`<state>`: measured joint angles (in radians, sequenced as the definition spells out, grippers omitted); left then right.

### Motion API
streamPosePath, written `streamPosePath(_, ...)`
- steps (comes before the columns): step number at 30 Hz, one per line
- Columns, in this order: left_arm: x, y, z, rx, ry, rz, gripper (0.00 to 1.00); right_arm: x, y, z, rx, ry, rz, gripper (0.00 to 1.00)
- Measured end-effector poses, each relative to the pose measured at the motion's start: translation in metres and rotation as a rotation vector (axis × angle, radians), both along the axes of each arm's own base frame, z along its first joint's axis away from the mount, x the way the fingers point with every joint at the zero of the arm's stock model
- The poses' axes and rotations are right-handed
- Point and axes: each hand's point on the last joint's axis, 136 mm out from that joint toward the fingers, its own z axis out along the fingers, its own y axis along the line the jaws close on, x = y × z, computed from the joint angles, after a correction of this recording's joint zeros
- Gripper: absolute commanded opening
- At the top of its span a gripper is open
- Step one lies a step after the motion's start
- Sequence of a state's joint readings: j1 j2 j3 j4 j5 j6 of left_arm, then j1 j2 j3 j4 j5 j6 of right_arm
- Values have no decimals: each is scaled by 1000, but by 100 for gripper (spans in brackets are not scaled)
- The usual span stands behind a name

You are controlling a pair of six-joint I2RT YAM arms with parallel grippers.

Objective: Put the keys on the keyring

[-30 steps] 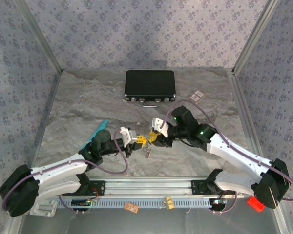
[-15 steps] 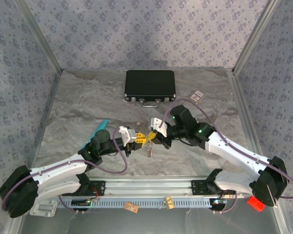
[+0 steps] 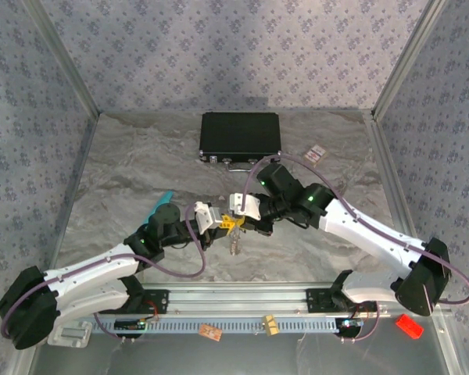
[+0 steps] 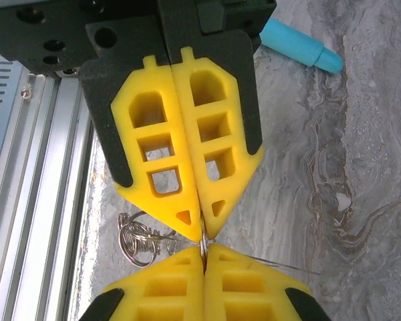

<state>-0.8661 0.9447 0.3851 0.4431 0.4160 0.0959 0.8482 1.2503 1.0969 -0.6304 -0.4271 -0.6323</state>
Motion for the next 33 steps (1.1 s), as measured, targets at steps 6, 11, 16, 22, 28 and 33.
streamPosePath(6,-1,0,0,1,2,-6,0,-2,-1,6,60,10,-3,31)
streamPosePath(11,-2,1,8,-45,-18,-3,0,4,-15,7,158,45,-69,32)
streamPosePath(16,-3,2,11,-80,-22,-1,0,3,-12,-3,199,102,-91,32)
streamPosePath(22,-4,3,14,-96,-25,0,0,5,-7,3,236,106,-97,26)
streamPosePath(28,-4,3,15,-102,-22,0,0,5,-7,2,235,109,-100,14)
streamPosePath(33,-4,3,15,-103,-20,0,0,5,-7,-1,226,114,-98,5)
